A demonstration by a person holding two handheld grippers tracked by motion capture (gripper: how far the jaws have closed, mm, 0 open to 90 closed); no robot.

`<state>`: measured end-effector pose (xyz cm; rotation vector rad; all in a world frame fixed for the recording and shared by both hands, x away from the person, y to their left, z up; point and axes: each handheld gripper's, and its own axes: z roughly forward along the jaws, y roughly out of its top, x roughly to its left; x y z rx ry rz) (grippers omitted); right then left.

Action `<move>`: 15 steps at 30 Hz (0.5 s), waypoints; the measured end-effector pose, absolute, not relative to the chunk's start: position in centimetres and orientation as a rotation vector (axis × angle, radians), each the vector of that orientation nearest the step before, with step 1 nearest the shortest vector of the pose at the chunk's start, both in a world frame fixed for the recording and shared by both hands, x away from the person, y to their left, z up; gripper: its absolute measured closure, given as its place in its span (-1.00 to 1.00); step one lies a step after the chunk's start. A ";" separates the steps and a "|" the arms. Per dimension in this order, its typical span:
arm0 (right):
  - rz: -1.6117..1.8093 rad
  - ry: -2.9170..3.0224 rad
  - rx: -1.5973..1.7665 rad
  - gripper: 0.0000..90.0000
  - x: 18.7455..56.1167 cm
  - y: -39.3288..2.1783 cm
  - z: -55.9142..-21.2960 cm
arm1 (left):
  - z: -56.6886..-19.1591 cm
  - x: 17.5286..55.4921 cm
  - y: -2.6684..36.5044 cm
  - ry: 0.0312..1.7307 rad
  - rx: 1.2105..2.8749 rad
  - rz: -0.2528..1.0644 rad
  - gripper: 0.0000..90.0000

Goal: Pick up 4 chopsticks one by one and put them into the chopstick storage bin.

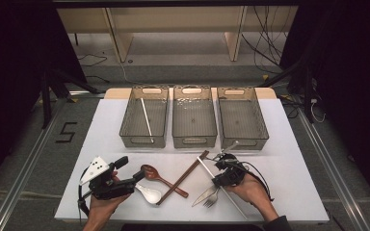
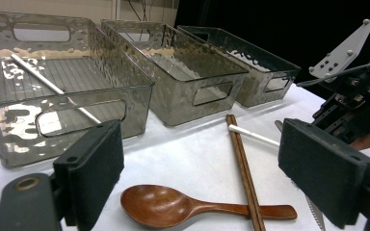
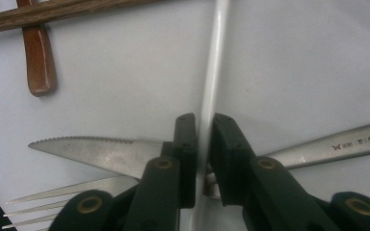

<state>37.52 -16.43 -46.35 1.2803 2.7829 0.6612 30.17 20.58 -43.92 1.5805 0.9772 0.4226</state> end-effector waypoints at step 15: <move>0.735 2.764 1.275 0.90 37.5 -16.4 -45.6 | -43.9 30.2 20.6 0.979 1.581 0.425 -0.65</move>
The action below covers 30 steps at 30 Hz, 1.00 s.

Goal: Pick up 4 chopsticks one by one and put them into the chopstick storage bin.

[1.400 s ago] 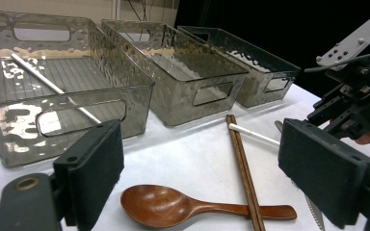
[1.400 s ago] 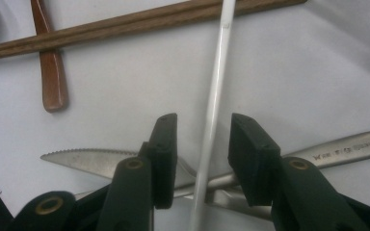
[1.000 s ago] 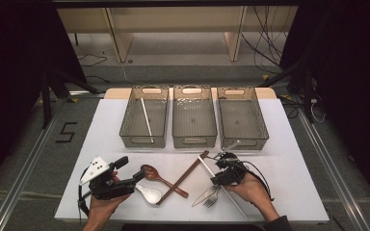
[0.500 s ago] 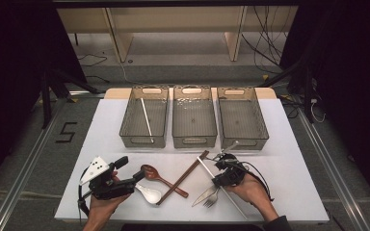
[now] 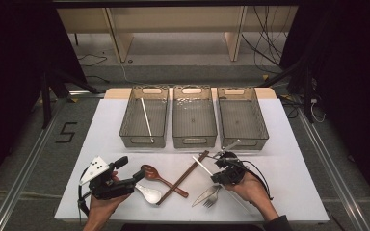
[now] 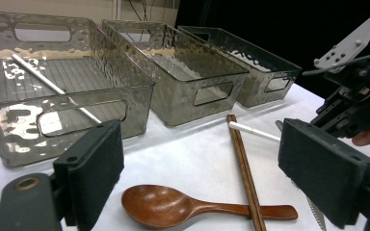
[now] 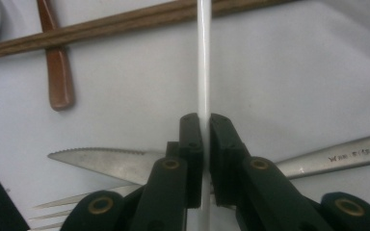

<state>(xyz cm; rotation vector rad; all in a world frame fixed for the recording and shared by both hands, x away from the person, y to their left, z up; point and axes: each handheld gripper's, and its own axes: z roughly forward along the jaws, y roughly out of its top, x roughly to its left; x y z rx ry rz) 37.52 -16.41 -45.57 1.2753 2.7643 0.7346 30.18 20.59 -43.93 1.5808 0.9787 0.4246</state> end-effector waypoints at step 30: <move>1.090 2.620 1.176 0.90 41.8 -13.3 -38.6 | -43.9 30.2 20.7 0.980 1.585 0.428 -0.65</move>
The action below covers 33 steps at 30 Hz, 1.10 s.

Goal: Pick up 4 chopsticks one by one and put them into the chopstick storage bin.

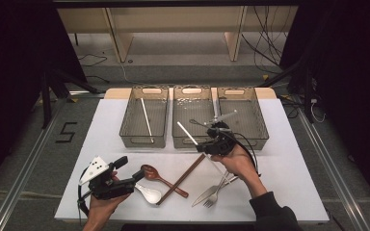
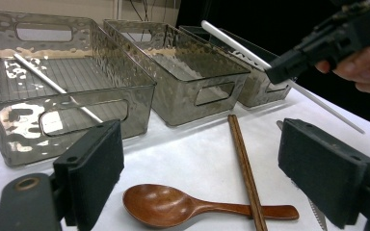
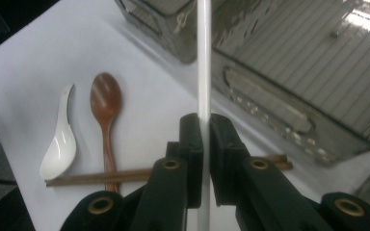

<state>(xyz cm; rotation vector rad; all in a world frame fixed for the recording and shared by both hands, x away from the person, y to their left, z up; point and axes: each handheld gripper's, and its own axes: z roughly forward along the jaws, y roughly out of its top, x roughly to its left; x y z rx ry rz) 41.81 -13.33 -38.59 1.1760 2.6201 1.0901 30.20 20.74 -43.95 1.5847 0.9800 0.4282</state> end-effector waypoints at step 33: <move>1.247 2.514 1.211 0.90 49.2 -6.0 -35.0 | -43.9 30.2 20.8 0.981 1.579 0.419 -0.65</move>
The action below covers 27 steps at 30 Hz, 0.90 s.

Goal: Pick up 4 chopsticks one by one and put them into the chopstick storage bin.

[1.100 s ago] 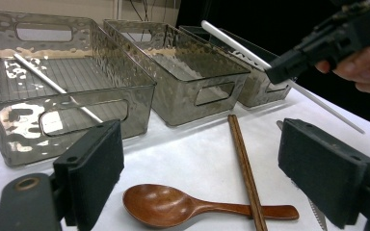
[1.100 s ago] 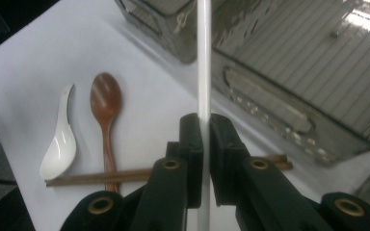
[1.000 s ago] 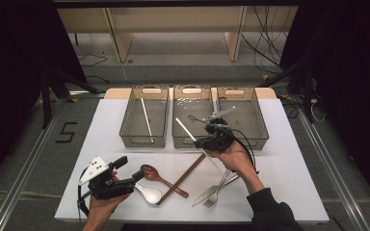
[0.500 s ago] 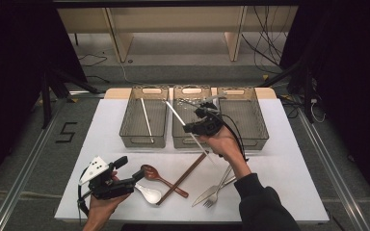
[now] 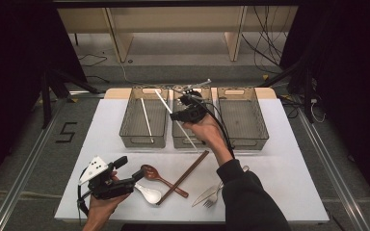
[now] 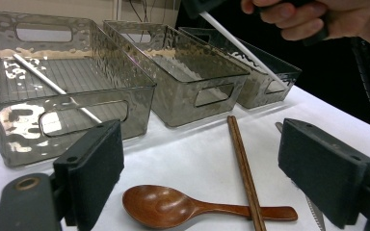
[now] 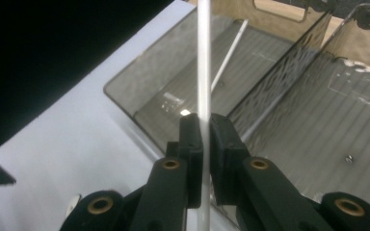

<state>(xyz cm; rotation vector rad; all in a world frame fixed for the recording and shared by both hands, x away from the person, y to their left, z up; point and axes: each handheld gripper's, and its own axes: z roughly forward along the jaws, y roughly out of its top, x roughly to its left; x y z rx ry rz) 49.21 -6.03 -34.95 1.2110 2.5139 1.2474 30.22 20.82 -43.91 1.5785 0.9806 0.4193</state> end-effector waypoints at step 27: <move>1.270 2.436 1.272 0.89 53.6 -1.0 -34.2 | -43.9 30.2 20.9 0.979 1.565 0.419 -0.65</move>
